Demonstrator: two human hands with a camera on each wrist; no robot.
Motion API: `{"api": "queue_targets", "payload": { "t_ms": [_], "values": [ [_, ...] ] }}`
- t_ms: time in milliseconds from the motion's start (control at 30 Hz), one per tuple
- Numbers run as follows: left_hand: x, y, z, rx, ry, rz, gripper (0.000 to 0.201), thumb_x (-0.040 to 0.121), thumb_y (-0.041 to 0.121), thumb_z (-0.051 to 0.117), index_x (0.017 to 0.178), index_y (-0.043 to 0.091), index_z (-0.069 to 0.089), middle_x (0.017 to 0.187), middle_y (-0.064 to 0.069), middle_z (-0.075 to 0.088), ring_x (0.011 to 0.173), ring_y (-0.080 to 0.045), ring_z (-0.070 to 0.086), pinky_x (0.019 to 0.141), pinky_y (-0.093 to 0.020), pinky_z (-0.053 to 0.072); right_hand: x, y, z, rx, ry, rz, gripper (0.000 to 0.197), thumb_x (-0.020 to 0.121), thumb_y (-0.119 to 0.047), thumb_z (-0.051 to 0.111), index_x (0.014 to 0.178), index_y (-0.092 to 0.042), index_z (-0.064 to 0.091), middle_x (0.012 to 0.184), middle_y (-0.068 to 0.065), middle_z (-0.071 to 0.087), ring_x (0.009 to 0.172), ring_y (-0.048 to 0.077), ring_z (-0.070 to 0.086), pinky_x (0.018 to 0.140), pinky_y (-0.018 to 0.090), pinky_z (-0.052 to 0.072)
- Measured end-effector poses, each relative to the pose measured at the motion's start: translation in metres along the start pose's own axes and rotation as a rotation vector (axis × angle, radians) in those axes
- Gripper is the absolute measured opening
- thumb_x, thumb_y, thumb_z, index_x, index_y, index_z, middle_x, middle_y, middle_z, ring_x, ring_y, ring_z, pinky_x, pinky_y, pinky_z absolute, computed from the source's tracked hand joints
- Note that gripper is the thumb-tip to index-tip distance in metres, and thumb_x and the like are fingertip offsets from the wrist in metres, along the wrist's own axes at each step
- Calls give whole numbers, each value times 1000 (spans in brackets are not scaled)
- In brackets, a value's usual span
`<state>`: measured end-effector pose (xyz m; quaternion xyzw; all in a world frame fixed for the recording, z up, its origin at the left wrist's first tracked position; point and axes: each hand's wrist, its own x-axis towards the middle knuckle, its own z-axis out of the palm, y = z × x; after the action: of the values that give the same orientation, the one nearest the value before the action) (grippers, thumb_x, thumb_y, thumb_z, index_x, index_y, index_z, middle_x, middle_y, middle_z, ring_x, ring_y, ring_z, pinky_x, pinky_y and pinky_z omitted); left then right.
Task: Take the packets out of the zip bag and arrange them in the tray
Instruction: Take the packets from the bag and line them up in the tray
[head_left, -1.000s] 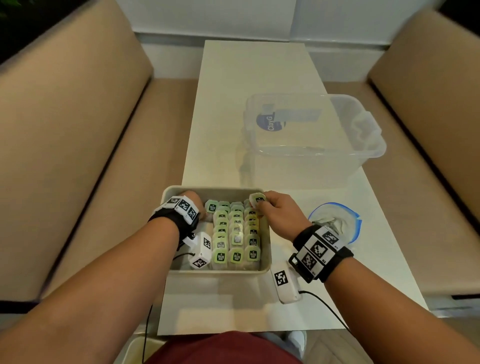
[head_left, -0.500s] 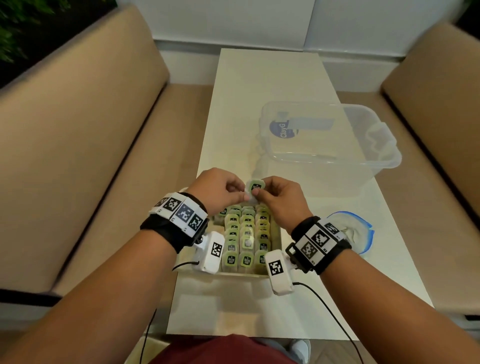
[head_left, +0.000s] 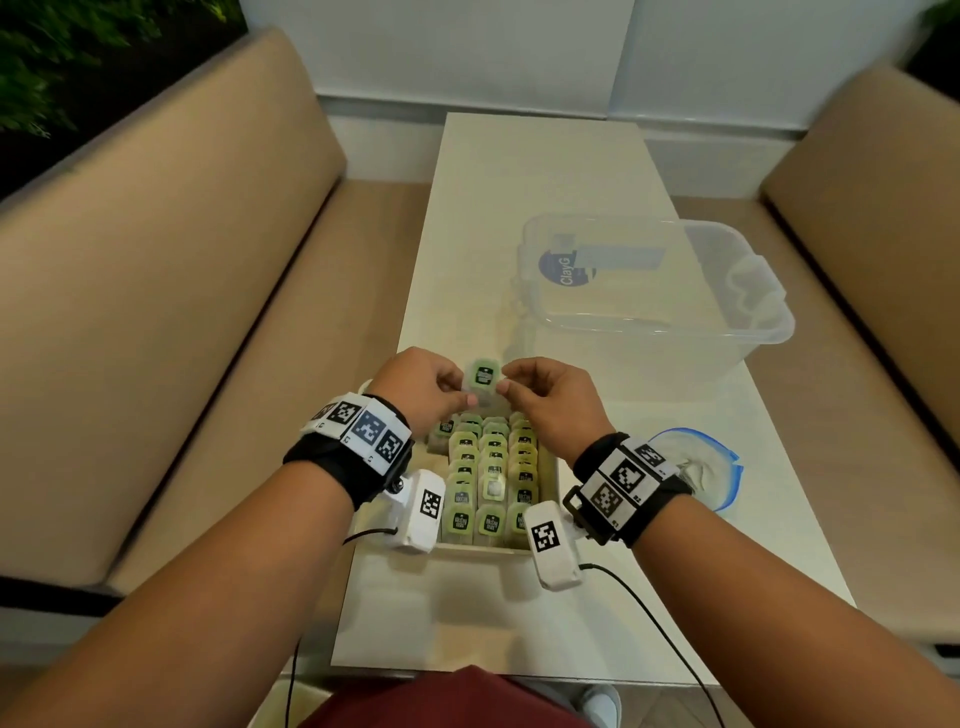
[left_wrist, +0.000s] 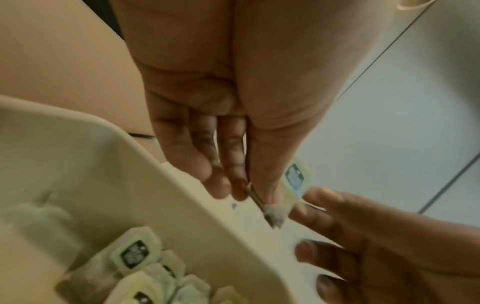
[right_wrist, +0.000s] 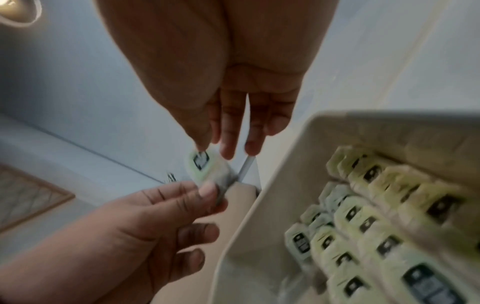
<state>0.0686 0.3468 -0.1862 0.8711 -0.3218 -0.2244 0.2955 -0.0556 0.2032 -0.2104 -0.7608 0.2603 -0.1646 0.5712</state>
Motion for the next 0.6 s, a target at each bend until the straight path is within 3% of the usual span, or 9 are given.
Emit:
{"api": "queue_targets", "payload": {
  "t_ms": [100, 233, 333, 433, 533, 600],
  "values": [
    [7, -12, 0, 223, -59, -188, 25, 82, 38, 74, 70, 17, 67, 65, 3, 61, 61, -16, 55, 61, -25, 44, 1, 8, -9, -264, 30, -11, 14, 88, -22, 70, 103, -22, 69, 93, -8, 68, 76, 13, 62, 77, 32, 55],
    [26, -42, 17, 571, -183, -324, 24, 78, 37, 70, 77, 13, 71, 62, 2, 62, 61, -17, 62, 59, -25, 50, 1, 21, -18, -566, 2, 72, 27, 89, -18, 64, 116, -16, 62, 113, 5, 61, 93, 19, 58, 78, 26, 43],
    [21, -40, 26, 660, -302, -303, 13, 82, 26, 69, 78, 15, 66, 68, 3, 56, 79, -22, 66, 69, -29, 54, -2, 29, -21, -579, -11, 143, 32, 90, -14, 61, 122, -14, 56, 114, 9, 61, 94, 22, 59, 75, 28, 43],
    [17, -34, 29, 799, -353, -242, 10, 83, 18, 62, 79, 9, 66, 65, -2, 55, 71, -26, 60, 68, -31, 54, -4, 33, -24, -570, -29, 188, 45, 89, -9, 60, 132, -13, 51, 117, 8, 62, 102, 23, 60, 83, 31, 49],
    [21, -30, 31, 893, -386, -226, 18, 90, 17, 56, 91, 6, 70, 63, -2, 49, 61, -20, 52, 65, -32, 48, -4, 35, -25, -584, -55, 209, 43, 90, -11, 59, 132, -11, 54, 113, 6, 65, 102, 24, 63, 88, 35, 54],
    [19, -24, 28, 923, -393, -163, 25, 95, 20, 53, 101, 4, 70, 67, -2, 51, 67, -22, 53, 69, -35, 50, -4, 36, -25, -572, -59, 208, 40, 90, -10, 58, 131, -11, 56, 112, 7, 65, 101, 25, 64, 89, 39, 55]
  ]
}}
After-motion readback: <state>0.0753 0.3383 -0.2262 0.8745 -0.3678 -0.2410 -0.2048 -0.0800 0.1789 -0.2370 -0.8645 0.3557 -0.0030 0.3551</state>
